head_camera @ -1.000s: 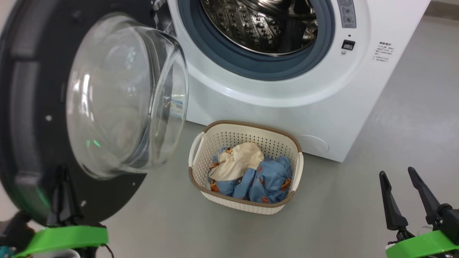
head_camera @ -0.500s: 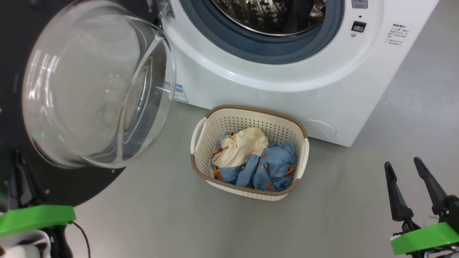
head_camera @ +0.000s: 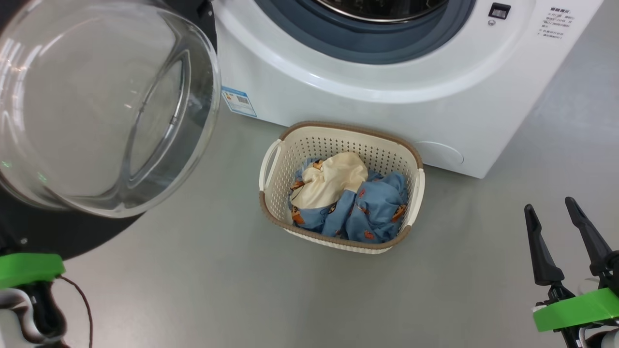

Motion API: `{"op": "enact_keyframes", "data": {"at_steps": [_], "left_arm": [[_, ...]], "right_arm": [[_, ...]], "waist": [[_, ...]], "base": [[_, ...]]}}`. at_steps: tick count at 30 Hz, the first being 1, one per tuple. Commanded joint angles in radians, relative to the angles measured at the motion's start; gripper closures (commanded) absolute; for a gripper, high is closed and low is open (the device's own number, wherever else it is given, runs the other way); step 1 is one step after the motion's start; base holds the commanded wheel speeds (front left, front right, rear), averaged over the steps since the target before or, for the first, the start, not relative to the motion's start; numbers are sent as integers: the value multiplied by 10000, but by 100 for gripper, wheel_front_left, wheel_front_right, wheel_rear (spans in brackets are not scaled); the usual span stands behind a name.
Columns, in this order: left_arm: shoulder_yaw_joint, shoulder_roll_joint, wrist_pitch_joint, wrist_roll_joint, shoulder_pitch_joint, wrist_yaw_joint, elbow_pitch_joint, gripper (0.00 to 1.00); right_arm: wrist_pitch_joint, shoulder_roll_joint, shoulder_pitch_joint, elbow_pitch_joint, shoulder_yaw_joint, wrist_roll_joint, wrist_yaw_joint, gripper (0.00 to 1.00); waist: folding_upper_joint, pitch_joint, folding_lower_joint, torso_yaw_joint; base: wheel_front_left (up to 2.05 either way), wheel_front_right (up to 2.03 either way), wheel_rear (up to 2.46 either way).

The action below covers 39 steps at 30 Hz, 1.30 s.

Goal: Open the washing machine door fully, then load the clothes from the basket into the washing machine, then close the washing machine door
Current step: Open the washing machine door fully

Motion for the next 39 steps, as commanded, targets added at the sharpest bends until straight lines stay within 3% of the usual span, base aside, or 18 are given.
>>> {"op": "enact_keyframes", "data": {"at_steps": [1, 18, 39], "left_arm": [[417, 503, -51, 118, -268, 20, -125, 100], [2113, 1123, -51, 1114, -1833, -350, 1498, 100], [3043, 2026, -51, 2029, -3189, -407, 3094, 100]], "right_arm": [[-124, -187, -296, -270, 213, -139, 44, 0], [-124, -523, -727, -343, 375, -160, 44, 0], [-124, -922, -1106, -478, 472, -168, 44, 0]], "waist": [[-1, 97, 0, 4], [-1, 890, 0, -111], [-1, 1799, 0, -208]], "base": [[0, 0, 0], [0, 0, 0], [0, 0, 0]]}}
